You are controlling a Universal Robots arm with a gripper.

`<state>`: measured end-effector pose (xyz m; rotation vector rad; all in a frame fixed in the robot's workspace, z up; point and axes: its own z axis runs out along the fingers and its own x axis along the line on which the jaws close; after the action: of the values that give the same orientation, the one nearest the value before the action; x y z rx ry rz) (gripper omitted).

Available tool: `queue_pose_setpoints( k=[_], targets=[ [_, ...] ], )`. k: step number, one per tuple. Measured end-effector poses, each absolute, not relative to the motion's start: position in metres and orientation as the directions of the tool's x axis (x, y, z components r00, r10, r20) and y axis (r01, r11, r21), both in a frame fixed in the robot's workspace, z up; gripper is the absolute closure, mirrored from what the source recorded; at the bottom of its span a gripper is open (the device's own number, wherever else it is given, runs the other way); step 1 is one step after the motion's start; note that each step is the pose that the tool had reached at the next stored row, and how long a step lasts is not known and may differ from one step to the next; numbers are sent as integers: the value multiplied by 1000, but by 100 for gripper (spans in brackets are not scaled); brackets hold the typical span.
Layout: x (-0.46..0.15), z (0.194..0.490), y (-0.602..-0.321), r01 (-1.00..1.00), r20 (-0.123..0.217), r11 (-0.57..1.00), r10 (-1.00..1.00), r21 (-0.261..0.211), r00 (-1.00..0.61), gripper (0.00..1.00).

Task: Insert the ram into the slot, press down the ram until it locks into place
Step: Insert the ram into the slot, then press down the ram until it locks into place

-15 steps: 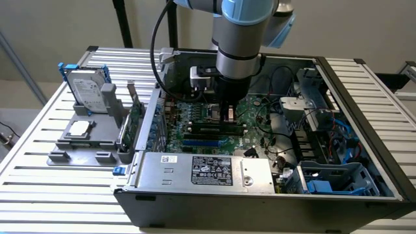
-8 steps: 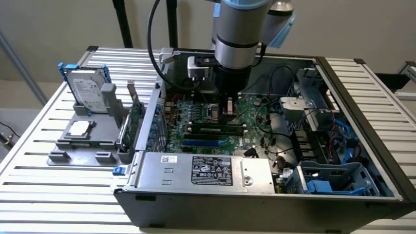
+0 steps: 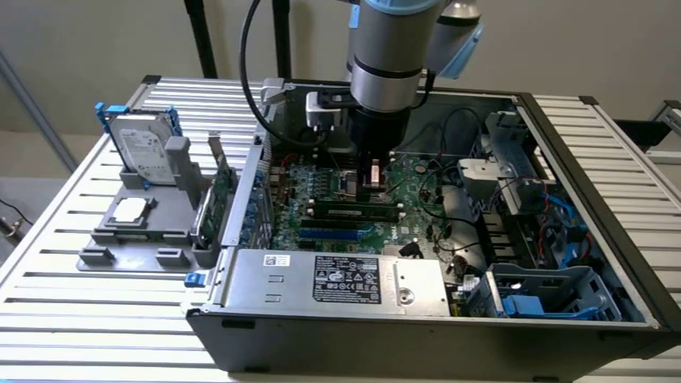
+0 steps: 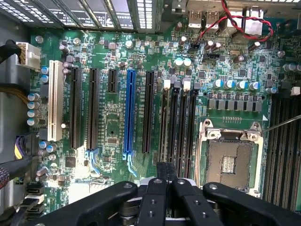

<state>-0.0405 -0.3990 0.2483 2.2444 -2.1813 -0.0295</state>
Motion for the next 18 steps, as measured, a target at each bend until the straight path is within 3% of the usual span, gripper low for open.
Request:
queue_pose_setpoints(
  k=[18],
  targets=[
    [-40,248,-399,-999,-5,-29,-1000,22,29,89]
  ],
)
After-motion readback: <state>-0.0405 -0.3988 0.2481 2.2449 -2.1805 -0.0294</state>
